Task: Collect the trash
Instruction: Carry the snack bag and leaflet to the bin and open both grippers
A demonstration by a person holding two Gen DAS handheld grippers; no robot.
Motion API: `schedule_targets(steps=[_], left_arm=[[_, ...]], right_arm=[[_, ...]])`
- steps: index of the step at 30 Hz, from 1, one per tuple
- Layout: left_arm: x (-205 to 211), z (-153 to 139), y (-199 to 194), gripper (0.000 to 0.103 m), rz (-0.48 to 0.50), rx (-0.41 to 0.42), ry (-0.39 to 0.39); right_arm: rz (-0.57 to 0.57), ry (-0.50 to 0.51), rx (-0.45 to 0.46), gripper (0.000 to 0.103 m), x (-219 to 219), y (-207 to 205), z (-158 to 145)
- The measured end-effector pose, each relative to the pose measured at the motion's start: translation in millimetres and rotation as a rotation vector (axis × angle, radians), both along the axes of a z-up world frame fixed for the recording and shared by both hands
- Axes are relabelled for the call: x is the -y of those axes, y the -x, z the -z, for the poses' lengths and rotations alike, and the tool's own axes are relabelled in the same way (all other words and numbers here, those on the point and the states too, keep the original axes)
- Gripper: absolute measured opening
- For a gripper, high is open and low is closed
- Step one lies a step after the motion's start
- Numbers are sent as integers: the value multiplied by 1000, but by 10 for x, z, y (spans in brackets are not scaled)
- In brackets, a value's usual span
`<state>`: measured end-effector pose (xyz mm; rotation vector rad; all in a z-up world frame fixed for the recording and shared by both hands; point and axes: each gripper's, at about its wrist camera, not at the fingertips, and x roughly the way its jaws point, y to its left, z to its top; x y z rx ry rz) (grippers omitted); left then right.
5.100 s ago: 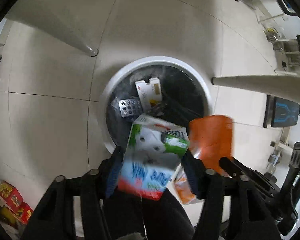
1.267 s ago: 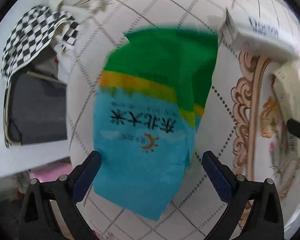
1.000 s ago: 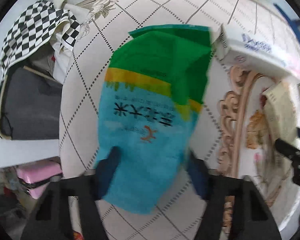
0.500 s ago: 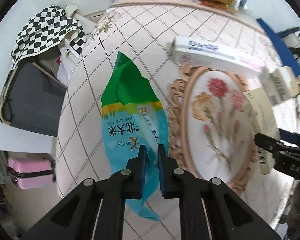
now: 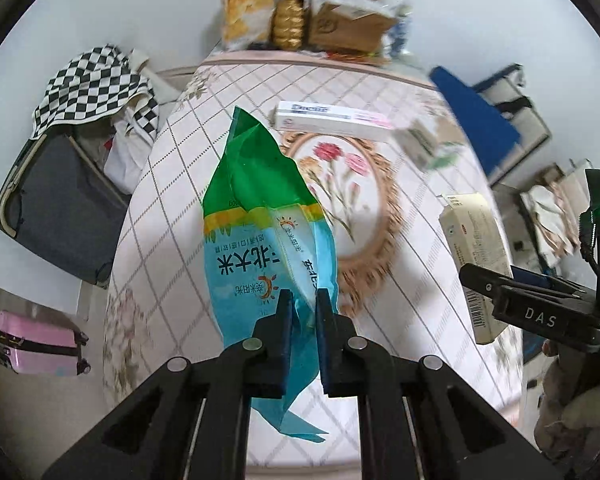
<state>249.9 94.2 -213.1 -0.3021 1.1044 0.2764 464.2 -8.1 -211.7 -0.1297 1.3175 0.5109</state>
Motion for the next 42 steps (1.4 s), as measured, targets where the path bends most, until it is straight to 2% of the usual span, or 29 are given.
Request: schedule_targets(steps=[5,11,16,20,23,29,32,39,42], left_arm=[[351,-134,736,8,104,36,11],[720,-130,1456,8,200,11,54],[1001,106,1966,8,230,-59,115],[1228,490,2266,8,227,-146,158],[1363,857,2436,8,209,-211,183],[1500,1773,2594,8,146,-327,252],[1480,2281,2623,8,104,-361,303],[1214,3745,2606,12,-38,-437,510],[1122,4241,2562,14,-51,-453,556]], right_arm=[[98,-21,55,79,533,1027,-358],[176,-61,42,79,1101,2159,-544],[182,-59,-22,79,1478,2942,-444],[151,-40,-98,79,1699,3446,-141],[129,-17,-181,79,1865,3748,284],[104,31,-292,79,2008,3986,1245],[108,54,-339,79,2050,4059,1838],[151,53,-466,79,2049,4137,3386],[160,40,-504,79,1996,4166,3956]])
